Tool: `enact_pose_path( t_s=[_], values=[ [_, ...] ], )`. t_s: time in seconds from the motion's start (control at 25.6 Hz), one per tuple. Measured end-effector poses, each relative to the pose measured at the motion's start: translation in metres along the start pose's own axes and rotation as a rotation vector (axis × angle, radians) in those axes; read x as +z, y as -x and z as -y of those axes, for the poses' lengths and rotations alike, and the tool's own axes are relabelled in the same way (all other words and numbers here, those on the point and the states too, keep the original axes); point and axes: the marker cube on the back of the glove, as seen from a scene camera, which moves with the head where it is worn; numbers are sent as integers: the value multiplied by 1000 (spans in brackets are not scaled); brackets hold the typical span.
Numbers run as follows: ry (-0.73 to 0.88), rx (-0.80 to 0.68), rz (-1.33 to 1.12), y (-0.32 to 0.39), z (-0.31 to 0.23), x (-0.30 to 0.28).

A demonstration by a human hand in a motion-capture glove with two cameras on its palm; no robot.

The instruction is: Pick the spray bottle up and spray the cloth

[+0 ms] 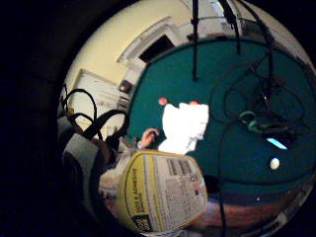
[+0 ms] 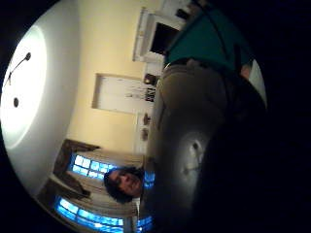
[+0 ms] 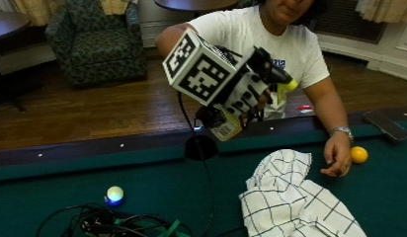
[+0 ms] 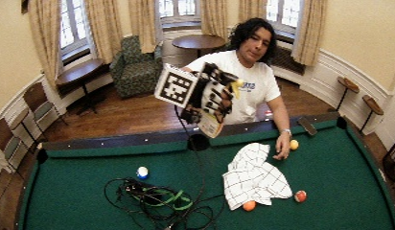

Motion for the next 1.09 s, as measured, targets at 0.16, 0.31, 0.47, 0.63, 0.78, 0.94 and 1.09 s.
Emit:
enact_pose_path(
  t_s=[0.16,0.31,0.47,0.63,0.78,0.94,1.09],
  values=[
    [184,175,-142,-19,13,46],
    [344,284,-256,-36,16,96],
    [477,389,-318,-46,25,145],
    [536,496,-416,-68,40,183],
    [561,583,-593,-105,45,206],
    [624,712,-616,-120,45,224],
    [693,780,-664,-134,41,238]
  ],
)
